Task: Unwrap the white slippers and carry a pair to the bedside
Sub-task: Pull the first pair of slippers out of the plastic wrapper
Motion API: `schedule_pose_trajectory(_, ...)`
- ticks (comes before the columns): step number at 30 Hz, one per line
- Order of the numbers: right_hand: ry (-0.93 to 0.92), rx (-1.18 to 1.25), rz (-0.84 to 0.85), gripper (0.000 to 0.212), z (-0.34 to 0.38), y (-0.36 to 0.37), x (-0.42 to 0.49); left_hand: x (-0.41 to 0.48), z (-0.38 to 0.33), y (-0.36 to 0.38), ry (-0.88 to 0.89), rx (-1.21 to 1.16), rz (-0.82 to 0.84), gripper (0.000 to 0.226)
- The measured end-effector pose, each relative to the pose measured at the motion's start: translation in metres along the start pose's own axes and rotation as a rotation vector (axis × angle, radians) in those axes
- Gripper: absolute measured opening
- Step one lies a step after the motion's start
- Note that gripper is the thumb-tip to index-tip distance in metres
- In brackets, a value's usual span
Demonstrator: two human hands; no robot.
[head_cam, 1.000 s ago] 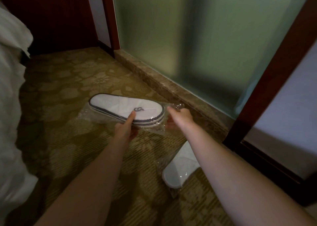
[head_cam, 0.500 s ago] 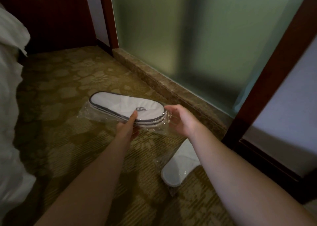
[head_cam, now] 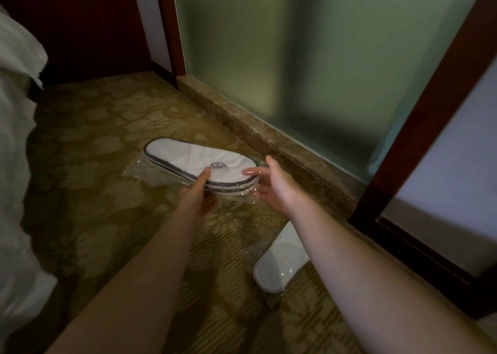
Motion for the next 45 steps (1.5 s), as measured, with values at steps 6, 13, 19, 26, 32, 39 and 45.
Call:
schedule_pose_trajectory(6,-0.120,-0.068,-0.159,0.063,0.015,-0.011,-0.005,0.000,-0.002,-0.001,0.028,-0.067,-0.058,0.058)
schedule_pose_trajectory(13,-0.233,-0.056,-0.293,0.051,0.029,-0.015,-0.011,0.003,0.000,0.002,0.028,-0.149,-0.084,0.063)
schedule_pose_trajectory(19,-0.269,-0.093,-0.352,0.056,0.034,-0.020,-0.015,0.001,-0.005,0.001,0.027,-0.259,-0.105,0.064)
schedule_pose_trajectory(26,-0.395,-0.280,-0.411,0.037,0.048,-0.023,-0.022,0.002,-0.010,-0.014,0.023,-0.337,-0.179,0.058)
schedule_pose_trajectory(32,-0.396,-0.456,-0.470,0.023,0.047,-0.040,-0.023,0.000,-0.014,-0.025,0.055,-0.353,-0.242,0.063)
schedule_pose_trajectory(39,-0.294,-0.151,-0.497,0.055,0.040,-0.059,-0.024,0.001,-0.010,-0.017,0.017,-0.330,-0.181,0.055)
schedule_pose_trajectory(45,-0.088,0.119,-0.463,0.032,0.018,-0.085,-0.023,0.003,-0.009,-0.018,-0.010,-0.284,-0.087,0.052)
Point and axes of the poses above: each hand's wrist, its own x-axis towards the middle knuckle, its own y-axis out of the palm, z = x × y, the point moved 10 cm from there along x, towards the middle knuckle, and after that the axes turned 1 degree about -x, right-handed, at the moved point
